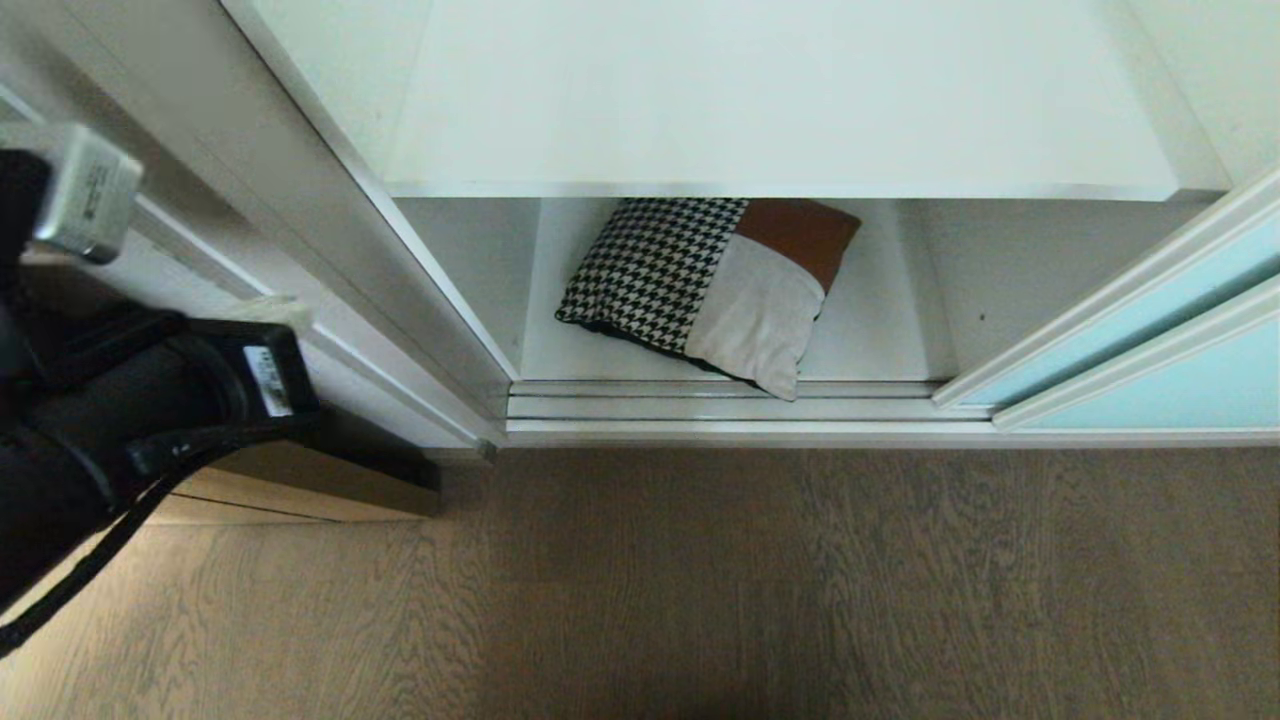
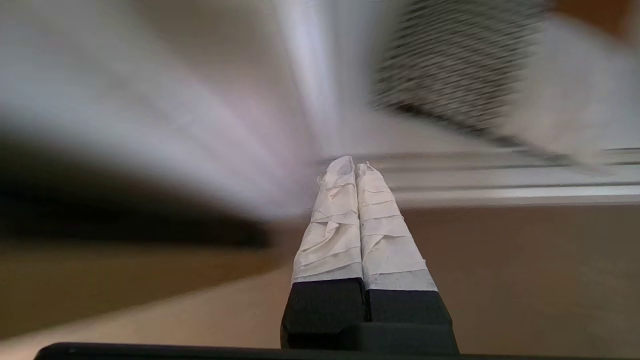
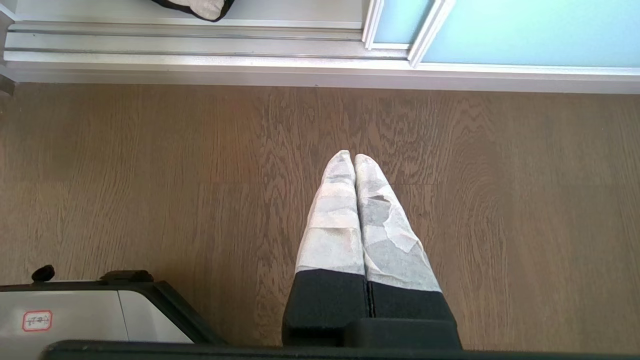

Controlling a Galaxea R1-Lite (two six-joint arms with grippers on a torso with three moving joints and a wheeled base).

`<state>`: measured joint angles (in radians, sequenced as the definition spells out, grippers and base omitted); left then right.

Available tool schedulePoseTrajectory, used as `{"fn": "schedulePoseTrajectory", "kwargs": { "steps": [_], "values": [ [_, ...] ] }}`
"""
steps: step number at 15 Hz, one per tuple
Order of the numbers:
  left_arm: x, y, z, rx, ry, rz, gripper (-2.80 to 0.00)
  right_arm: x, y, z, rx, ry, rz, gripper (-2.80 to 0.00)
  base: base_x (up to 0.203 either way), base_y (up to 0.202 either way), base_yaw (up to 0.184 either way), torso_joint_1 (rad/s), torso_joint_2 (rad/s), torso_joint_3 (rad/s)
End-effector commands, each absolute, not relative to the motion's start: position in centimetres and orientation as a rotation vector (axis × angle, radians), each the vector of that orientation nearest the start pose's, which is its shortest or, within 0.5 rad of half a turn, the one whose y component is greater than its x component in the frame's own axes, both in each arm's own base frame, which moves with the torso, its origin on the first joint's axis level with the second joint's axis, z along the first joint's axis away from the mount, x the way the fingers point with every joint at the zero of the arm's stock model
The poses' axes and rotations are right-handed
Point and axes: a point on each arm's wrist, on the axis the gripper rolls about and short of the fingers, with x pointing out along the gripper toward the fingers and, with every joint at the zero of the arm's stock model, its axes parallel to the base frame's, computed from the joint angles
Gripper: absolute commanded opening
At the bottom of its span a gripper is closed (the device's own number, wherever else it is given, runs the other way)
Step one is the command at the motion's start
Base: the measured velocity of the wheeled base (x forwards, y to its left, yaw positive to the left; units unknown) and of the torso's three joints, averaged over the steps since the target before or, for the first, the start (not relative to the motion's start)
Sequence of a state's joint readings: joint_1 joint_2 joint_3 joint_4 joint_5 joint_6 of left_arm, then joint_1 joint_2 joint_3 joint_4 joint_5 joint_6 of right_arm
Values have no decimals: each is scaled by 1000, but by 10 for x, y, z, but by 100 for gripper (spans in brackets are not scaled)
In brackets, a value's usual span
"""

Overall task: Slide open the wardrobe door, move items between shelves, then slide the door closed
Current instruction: Open the door

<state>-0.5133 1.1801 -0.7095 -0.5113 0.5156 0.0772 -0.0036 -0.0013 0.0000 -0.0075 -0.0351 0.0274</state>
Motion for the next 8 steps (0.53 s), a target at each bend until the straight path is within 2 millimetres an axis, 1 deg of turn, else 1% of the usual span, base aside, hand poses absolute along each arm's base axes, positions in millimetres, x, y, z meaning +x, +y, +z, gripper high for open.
{"fn": "schedulePoseTrajectory", "kwargs": {
  "steps": [1, 2, 5, 8],
  "values": [
    [138, -54, 267, 41, -67, 78, -280, -23, -1, 76, 28, -7, -38, -280, 0, 0, 0, 0, 0, 0],
    [130, -44, 264, 40, -73, 116, -280, -23, -1, 76, 28, -7, -38, -280, 0, 0, 0, 0, 0, 0],
    [106, -23, 244, 48, -67, 218, -280, -23, -1, 76, 28, -7, -39, -280, 0, 0, 0, 0, 0, 0],
    [82, -11, 230, 44, -89, 280, -280, -23, -1, 76, 28, -8, -38, -280, 0, 0, 0, 0, 0, 0]
  ]
}}
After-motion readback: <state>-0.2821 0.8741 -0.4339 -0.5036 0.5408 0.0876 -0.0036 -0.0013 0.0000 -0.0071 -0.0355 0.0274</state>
